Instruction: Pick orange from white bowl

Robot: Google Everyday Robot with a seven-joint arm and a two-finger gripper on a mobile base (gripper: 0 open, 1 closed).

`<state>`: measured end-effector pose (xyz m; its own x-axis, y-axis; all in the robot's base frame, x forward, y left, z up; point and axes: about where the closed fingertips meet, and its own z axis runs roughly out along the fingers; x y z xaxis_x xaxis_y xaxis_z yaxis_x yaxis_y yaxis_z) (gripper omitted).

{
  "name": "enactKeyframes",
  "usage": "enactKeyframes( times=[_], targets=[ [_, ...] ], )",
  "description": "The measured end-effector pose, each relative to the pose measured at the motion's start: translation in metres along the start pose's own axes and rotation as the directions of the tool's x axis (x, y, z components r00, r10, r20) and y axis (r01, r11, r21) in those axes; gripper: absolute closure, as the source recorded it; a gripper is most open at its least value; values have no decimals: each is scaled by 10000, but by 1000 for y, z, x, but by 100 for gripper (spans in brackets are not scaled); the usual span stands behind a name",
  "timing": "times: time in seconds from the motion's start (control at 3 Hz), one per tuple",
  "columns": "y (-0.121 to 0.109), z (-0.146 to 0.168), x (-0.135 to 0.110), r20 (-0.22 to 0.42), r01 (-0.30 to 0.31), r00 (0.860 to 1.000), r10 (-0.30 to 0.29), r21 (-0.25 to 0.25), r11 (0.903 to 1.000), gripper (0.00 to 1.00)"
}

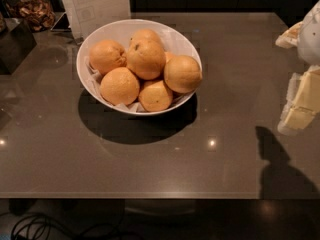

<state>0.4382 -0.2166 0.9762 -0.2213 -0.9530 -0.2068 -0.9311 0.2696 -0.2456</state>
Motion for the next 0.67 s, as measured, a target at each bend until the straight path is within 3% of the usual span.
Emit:
enactKeyframes(
  times=[0.33,0.67],
  targets=[
    [-1,-1,-2,43,25,10000,-25,39,10000,0],
    [-15,3,-29,729,441,9964,-444,59,9990,0]
  ],
)
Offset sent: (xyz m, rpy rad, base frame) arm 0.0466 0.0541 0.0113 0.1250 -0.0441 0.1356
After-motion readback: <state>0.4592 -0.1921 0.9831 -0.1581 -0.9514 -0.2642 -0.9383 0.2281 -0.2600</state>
